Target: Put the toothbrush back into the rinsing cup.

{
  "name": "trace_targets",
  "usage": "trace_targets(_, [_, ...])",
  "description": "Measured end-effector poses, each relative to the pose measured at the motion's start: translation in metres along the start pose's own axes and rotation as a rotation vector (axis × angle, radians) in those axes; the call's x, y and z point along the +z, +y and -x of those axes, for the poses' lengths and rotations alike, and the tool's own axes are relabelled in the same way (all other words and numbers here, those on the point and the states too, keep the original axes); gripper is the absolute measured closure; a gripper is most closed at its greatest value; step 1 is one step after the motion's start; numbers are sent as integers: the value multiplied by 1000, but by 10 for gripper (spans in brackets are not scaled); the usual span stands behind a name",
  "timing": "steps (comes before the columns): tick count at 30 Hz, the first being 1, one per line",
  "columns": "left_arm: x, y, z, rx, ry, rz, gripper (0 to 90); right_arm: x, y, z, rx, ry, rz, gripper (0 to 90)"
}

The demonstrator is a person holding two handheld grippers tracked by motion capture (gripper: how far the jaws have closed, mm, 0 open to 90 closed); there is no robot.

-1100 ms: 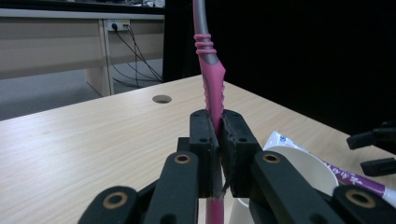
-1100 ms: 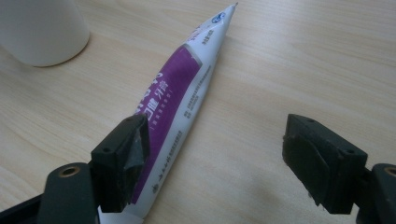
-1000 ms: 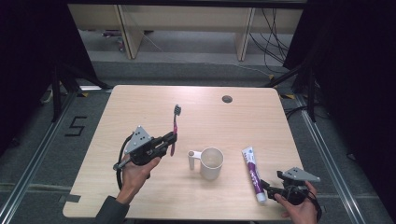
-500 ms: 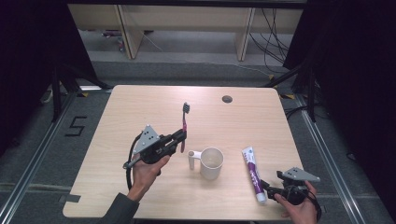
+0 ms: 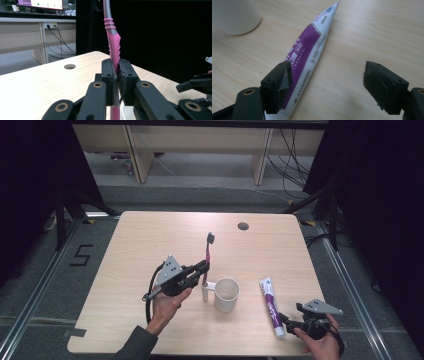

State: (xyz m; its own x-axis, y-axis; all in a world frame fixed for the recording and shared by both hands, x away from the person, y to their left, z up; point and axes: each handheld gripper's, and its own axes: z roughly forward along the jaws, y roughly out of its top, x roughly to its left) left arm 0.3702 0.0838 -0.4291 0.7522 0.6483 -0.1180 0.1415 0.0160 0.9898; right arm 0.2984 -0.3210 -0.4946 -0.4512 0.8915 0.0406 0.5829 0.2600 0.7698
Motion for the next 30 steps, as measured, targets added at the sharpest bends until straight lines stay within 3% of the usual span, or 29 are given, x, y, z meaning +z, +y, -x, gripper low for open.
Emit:
trace_targets(15, [3,-15,0,8,11,-24,830,0,0,0,-8,-4,1,242])
trace_targets(30, [-7,-33,-3,9,9,-81,827,1,0,-1,-7,11,2,242])
